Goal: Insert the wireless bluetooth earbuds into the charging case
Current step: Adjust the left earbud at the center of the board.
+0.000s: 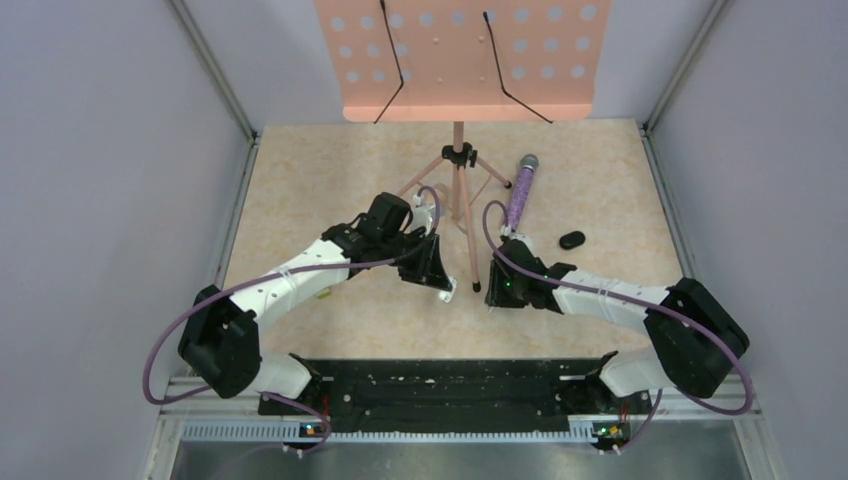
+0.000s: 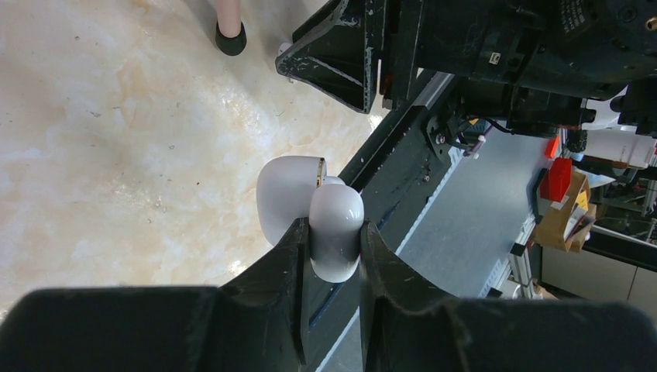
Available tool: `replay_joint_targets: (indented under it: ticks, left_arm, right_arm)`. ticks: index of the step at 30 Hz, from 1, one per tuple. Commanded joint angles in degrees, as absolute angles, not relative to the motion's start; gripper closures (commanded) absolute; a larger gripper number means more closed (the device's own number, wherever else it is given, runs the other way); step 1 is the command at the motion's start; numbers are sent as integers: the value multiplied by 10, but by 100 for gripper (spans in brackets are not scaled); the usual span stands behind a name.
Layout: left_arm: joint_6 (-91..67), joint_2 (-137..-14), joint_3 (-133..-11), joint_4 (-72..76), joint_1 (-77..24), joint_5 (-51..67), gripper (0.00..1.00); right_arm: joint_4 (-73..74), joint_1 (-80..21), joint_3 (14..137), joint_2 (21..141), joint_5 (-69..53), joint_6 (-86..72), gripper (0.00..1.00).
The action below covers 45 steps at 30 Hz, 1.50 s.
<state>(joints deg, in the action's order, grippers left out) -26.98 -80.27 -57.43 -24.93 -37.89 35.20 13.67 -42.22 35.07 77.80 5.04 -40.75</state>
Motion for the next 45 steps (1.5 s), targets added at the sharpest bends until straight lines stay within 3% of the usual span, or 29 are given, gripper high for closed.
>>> replay_joint_targets:
  ticks: [1,10,20,23,31,45]
  left_arm:
    - [-270,-794,-587,-242,-378,354,100]
    - [-269,-793,-585,-240,-378,355,100]
    - [-267,-797,-586,-239,-378,358,100]
    - [-266,-798,-587,-240,-378,359,100]
    - [-269,-804,-589,-236,-378,360,100]
    - [-271,-801,-586,-236,-378,358,100]
  right_arm:
    - [151,-436,378,805,94,-413,67]
    - [175,-439,388,783,111,-420,91]
    - [217,-386,381,673,130,-392,97]
    - [213,-375,375,656,106,-353,90]
    - [217,-422,359,652,50,-312,57]
    - [200,-460,360,765,102,-359,66]
